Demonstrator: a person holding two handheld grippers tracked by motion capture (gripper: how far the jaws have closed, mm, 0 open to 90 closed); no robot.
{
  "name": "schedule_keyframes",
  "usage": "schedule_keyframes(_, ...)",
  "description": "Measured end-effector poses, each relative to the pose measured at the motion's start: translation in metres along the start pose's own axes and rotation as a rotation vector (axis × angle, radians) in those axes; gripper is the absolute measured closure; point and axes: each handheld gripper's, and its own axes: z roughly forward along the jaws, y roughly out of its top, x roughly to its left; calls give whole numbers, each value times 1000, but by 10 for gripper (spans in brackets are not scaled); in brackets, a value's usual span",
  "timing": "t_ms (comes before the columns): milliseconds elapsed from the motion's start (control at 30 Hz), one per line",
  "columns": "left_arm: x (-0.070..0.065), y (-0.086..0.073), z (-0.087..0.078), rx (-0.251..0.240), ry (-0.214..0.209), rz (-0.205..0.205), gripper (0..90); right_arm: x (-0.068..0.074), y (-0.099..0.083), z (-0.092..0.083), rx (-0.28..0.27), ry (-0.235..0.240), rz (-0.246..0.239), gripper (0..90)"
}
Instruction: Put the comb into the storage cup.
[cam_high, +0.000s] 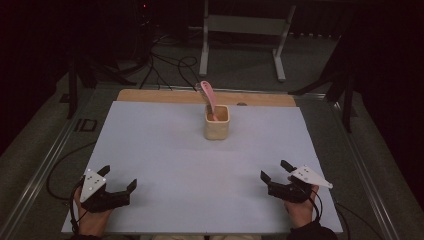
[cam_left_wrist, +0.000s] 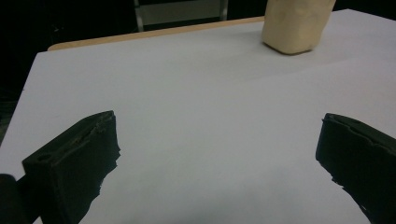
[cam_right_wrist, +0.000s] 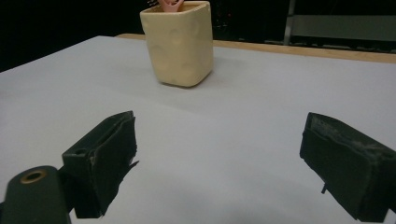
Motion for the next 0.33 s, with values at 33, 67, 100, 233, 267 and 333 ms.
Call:
schedule_keyframes(33, 0, 0, -1, 0, 2, -3, 0, 0, 0, 0, 1, 1, 1, 106)
schedule_keyframes(67, 1, 0, -1, 0, 3, -4, 0, -1, 0, 0, 1, 1, 3, 106)
schedule_keyframes(100, 2, 0, -1, -1, 7, -6, 0, -1, 0, 0, 1, -1, 5, 106)
schedule_keyframes(233, 2, -1, -1, -3, 13, -10, 0, -1, -1, 2, 7, -3, 6, 106)
schedule_keyframes(267, 3, -1, -1, -4, 13, -12, 0, -2, -1, 3, 9, -3, 4, 106)
schedule_keyframes(333, 3, -1, -1, -6, 15, -15, 0, -2, -2, 4, 15, -1, 8, 106)
